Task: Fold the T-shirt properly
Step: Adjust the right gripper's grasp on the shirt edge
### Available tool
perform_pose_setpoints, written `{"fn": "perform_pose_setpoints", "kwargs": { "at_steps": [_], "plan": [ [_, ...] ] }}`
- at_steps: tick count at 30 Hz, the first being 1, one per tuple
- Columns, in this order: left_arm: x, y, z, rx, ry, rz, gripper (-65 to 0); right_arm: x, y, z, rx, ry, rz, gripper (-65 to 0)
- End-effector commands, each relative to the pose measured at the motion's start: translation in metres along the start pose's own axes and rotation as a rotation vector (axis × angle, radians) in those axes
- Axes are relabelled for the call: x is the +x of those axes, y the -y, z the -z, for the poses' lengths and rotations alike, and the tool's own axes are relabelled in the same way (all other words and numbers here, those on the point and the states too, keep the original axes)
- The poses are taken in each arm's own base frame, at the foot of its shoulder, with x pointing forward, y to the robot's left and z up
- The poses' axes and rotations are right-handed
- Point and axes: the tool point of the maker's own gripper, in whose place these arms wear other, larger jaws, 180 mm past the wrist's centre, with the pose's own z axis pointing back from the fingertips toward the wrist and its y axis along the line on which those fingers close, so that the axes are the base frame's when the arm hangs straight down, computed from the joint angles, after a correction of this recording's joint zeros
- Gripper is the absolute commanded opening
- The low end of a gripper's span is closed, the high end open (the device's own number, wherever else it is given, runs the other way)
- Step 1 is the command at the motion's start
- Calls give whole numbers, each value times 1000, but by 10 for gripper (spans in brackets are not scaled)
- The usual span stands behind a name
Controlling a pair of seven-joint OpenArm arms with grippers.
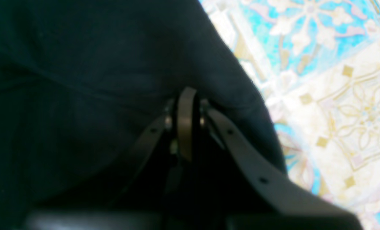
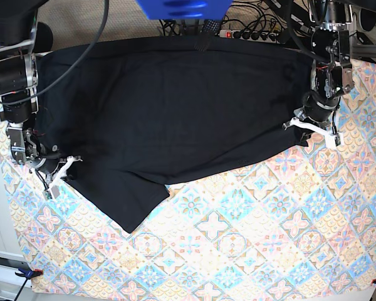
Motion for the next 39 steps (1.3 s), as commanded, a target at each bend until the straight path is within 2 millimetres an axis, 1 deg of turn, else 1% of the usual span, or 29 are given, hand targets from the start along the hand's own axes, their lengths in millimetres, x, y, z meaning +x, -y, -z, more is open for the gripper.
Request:
{"fn": "perform_pose_setpoints", "kwargs": {
  "at_steps": [1,4,6,8,11,25,28,29,31,34,39],
  "plan": [
    [15,2,-2,-12,41,16,-650,32,14,-8,-25,93,-3,-608],
    [15,2,-2,-12,41,16,-650,30,43,-15,-139,114,25,-506],
    [15,2,-2,-12,41,16,-650,29,57,-18,-201,111,44,-429],
    [15,2,-2,-12,41,16,-650,24,64,-19,-229,101,56,-362],
    [15,2,-2,-12,41,16,-650,23,68,-20,-249,97,58,-316],
    [14,3,-2,-13,40,15,-650,19,64,-17,-241,83,55,-308],
    [14,3,-2,-13,40,15,-650,18,43,-3,-202,77,47,-308],
    [14,3,-2,-13,40,15,-650,14,39,0,-196,62,31,-308],
    [14,3,-2,-13,40,15,-650,0,31,6,-186,14,-2,-308],
    [14,4,-2,-21,40,2,-650,-10,15,17,-164,-6,-44,-308],
    [14,4,-2,-22,41,-3,-650,-14,13,18,-163,-9,-58,-308]
  ]
}}
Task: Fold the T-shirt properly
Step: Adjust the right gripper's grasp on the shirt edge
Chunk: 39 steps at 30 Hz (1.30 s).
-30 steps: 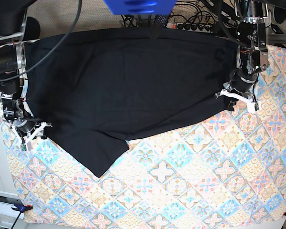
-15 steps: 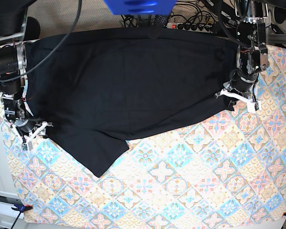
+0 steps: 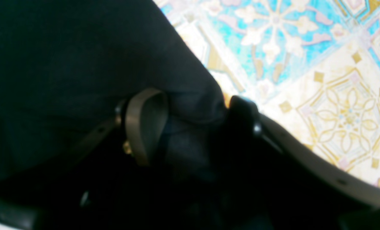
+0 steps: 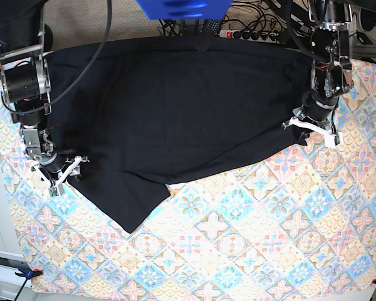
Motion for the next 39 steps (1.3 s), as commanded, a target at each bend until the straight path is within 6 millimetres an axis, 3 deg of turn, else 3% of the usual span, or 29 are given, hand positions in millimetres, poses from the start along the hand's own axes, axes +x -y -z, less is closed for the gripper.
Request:
{"fn": "perform_pose_setpoints", "kwargs": {
  "at_steps": [1,9,16,20,23,26,31,39],
  "plan": [
    [17,2,-2,-12,47,14,-650,5,5,-1,-2,-13,-18,-308],
    [17,2,-2,-12,47,14,-650,36,26,-9,-48,140,81,-311],
    [17,2,-2,-12,47,14,-650,36,32,-12,-59,153,80,-305],
    [17,2,-2,-12,47,14,-650,35,32,-12,-59,146,80,-212],
    [16,3,-2,-13,47,13,-650,17,33,-11,-65,86,94,-117],
    [17,3,-2,-14,48,11,-650,14,32,-11,-60,75,96,-99],
    [17,3,-2,-14,48,11,-650,13,26,-10,-29,71,97,-166],
    [17,3,-2,-14,48,11,-650,18,15,-10,30,91,103,-460]
  ]
}}
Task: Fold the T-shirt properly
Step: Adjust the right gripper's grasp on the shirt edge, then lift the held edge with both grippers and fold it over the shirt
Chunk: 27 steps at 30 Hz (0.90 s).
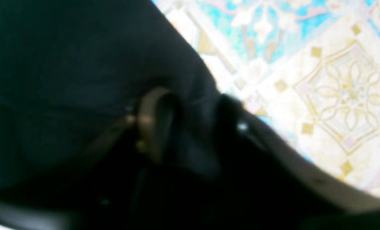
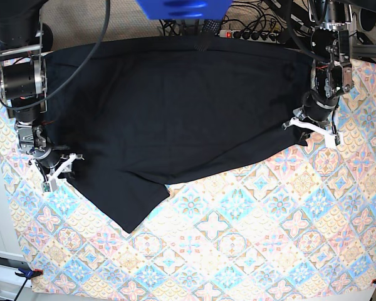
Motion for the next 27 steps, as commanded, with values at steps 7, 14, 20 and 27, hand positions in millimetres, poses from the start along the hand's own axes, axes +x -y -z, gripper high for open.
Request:
{"fn": "perform_pose_setpoints", "kwargs": {
  "at_steps": [7,14,20,27],
  "plan": [
    [16,3,-2,-15,45,12,-650,26,5,-1,-2,67,0,-612],
    [18,3,-2,-15,50,12,-650,59,3,-4,15,154,-43,-645],
    [21,3,-2,-15,58,16,-650,66,19,-19,0,182,-95,-645],
    [35,22,-17,-58,105,59,-650,40,13,-35,17,151,-119,-646]
  ]
}}
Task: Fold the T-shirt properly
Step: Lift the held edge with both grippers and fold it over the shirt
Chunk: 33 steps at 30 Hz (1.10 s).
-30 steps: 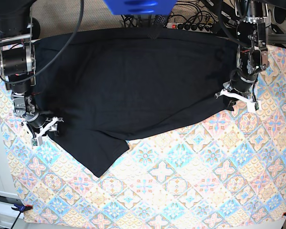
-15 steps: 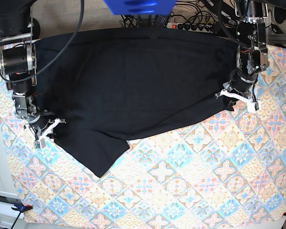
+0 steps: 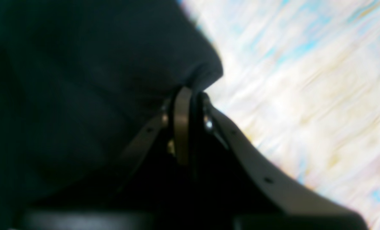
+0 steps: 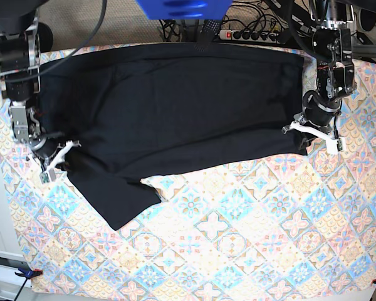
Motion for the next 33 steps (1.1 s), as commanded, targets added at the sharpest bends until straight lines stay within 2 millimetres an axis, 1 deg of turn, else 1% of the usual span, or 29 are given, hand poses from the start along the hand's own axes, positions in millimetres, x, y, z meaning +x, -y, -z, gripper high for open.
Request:
{"fn": "perform_pose_setpoints", "kwargs": {
  "at_steps": [1,2,3,5,7,8,10,13,16,19,21,24,28,30,33],
  "plan": [
    [13,2,-6,-6,40,19,-650,35,20,-10,-37,103,-5,-646],
    [16,1,-8,-5,50,20,-650,30,19,-15,-40,102,3,-646],
    [15,-3,-11,4,49,19,-650,28,17,-21,-41,108,6,-646],
    [11,-11,-15,22,44,10,-650,30,17,-32,-48,124,3,-646],
    [12,-19,-19,42,47,5,-650,34,25,-47,-73,137,-7,-646],
    [10,-26,-23,60,42,11,-650,32,27,-55,-83,137,-12,-646],
    [10,-35,-27,74,33,28,-650,30,25,-66,-75,138,-23,-646],
    [11,-39,-29,82,27,46,-650,26,23,-82,-61,134,-35,-647],
    [4,-48,-35,98,6,64,-650,22,27,-96,-72,121,-44,-647],
    [-3,-53,-39,109,-16,74,-650,11,26,-108,-81,94,-53,-647],
    [-9,-56,-42,115,-32,74,-650,5,22,-113,-77,82,-63,-647],
    [-20,-61,-47,126,-58,76,-650,-13,14,-119,-63,47,-69,-647],
    [-32,-65,-52,139,-93,82,-649,-35,10,-123,-54,-1,-58,-644],
    [-35,-66,-52,140,-101,81,-647,-36,8,-122,-50,-6,-58,-643],
    [-49,-68,-56,146,-152,75,-644,-43,7,-124,-47,-20,-56,-642]
  ]
}}
